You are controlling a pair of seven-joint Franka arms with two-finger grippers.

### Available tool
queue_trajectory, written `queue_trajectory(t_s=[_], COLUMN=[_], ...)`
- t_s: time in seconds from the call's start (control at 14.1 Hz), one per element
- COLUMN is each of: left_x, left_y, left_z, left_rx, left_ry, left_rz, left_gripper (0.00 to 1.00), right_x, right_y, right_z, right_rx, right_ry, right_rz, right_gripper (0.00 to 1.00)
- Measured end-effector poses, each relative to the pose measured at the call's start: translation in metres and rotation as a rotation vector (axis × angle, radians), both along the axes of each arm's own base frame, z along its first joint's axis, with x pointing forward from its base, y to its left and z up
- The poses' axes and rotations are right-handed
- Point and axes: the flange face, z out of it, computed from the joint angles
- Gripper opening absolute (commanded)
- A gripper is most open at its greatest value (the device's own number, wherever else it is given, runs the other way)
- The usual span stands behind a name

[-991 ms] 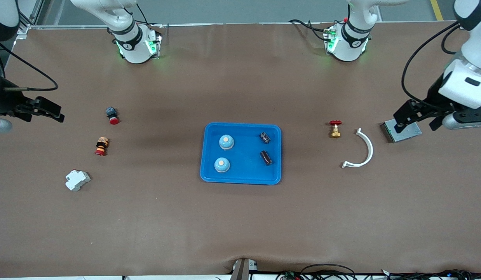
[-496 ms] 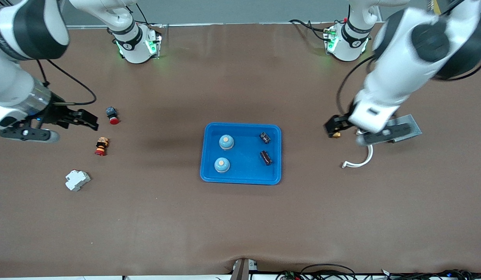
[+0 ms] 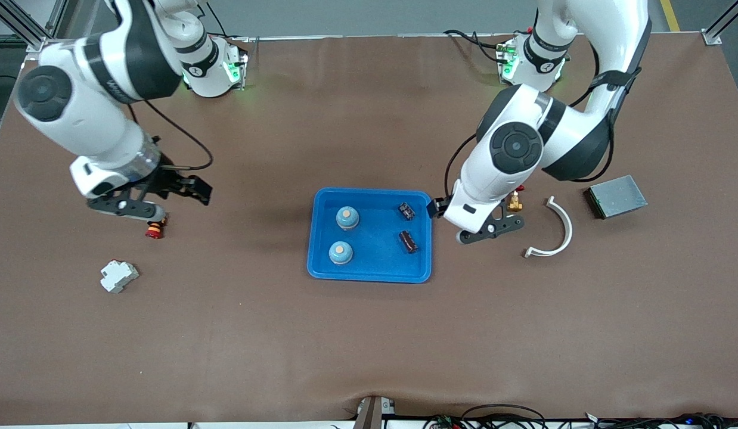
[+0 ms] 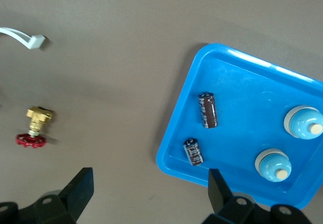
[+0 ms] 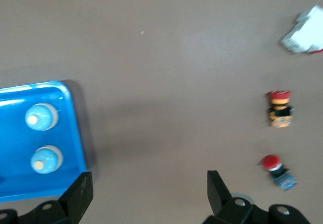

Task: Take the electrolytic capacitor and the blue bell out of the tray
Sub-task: 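Reach the left gripper to a capacitor while the right gripper reaches a bell, then grasp the brown capacitor with the left gripper while the right gripper grasps the bell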

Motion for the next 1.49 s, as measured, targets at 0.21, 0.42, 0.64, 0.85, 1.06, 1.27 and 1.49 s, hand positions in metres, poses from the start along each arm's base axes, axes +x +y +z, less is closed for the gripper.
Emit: queue_trajectory(t_s=[0.21,0.42,0.64,0.85,1.06,1.27,1.49], left_x=[0.006,0.014,0.014,0.013,0.009,0.001,-0.004], left_y=[-0.007,-0.015,-0.029,-0.043,-0.059,-0.080,-0.090], left_z=[-0.026,-0.047,-0.067,-0.082,-0.097,-0.112,-0.124], left_rx=[0.002,-0.019,-0.029,-0.045,-0.051,-0.019,-0.004], left_ry=[0.029,0.008,0.007,-0.008,-0.023,-0.083,-0.099], left_rz=[0.014,0.078,0.099,0.132,0.203,0.284,0.312], left_gripper=[1.00,1.00,1.00,1.00,1.00,1.00,1.00], right_x=[-0.010,-0.015,-0.023,-0.035,-0.045,-0.050,-0.049], right_y=[0.052,0.095,0.140,0.179,0.203,0.221,0.238], right_z=[-0.023,-0.059,-0.095,-0.128,-0.157,-0.188,-0.217], right_rx=[-0.001,-0.005,0.001,0.011,0.010,0.011,0.006], right_ry=[0.000,0.001,-0.012,-0.027,-0.029,-0.033,-0.030], right_rz=[-0.031,-0.071,-0.117,-0.155,-0.160,-0.180,-0.196], right_gripper=[1.00,1.00,1.00,1.00,1.00,1.00,1.00])
